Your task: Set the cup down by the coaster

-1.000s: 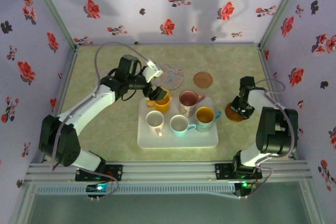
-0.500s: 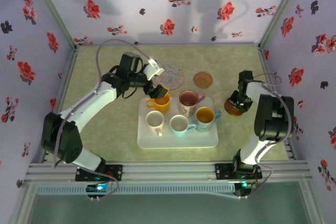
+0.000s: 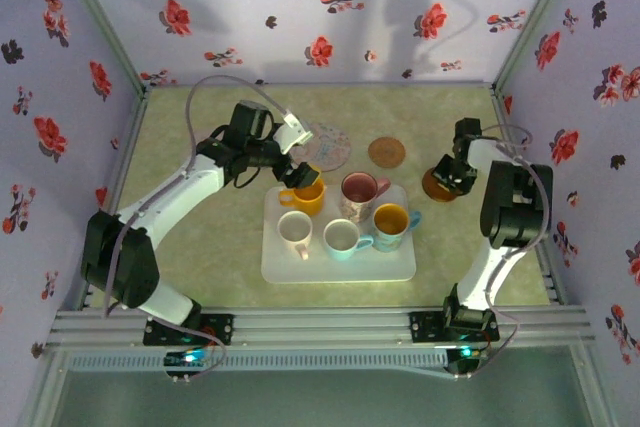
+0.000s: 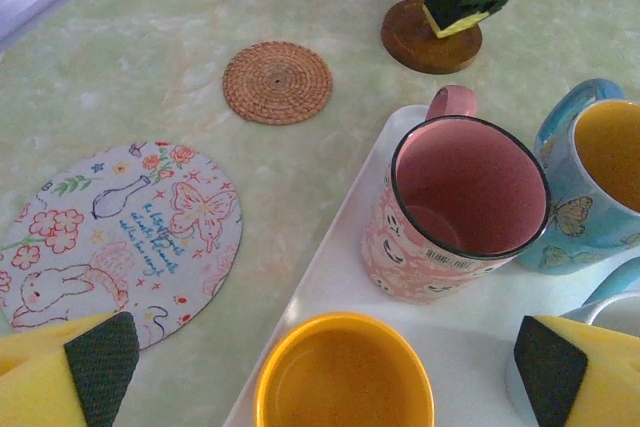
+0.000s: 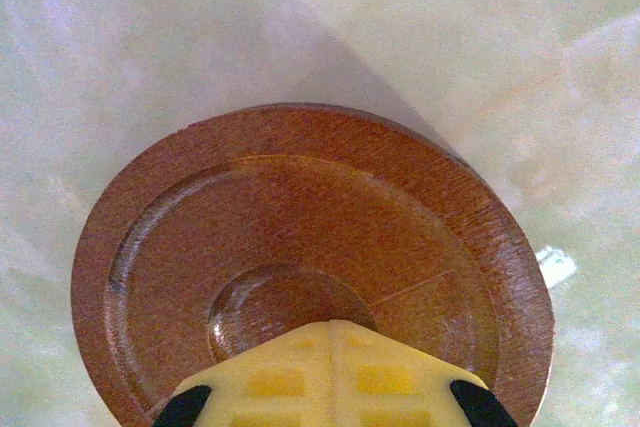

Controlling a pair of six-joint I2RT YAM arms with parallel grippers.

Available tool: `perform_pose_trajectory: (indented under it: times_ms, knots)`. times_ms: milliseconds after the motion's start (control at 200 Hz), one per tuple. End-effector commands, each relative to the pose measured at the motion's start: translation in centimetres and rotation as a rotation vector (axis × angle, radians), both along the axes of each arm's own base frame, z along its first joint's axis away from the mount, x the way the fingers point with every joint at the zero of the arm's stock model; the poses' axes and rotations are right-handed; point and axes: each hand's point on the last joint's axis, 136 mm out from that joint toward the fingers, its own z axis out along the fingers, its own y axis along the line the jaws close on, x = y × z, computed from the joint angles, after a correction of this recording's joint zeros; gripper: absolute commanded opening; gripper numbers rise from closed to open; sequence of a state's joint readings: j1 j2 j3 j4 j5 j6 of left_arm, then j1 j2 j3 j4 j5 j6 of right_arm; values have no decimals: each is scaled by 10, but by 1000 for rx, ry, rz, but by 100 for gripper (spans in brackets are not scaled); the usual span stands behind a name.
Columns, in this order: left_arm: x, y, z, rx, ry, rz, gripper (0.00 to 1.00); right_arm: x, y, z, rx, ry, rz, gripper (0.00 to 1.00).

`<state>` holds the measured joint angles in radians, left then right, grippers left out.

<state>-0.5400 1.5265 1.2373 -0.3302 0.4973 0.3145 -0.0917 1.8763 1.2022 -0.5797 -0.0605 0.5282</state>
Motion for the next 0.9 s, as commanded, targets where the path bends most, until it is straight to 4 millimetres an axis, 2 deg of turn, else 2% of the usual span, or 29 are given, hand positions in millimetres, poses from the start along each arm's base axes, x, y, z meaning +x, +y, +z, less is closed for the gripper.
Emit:
perform_pose_trajectory:
  times_ms: [0, 405, 895]
  knots:
    - [1, -2, 3, 23, -22, -18, 100, 13, 5, -7, 19, 6, -3, 0]
    - [0, 0, 0, 30, -26, -13, 100, 48, 13, -5, -2, -1, 23, 0]
    - [-2, 6, -4, 42, -25, -1, 100, 71, 15, -8, -18, -4, 18, 0]
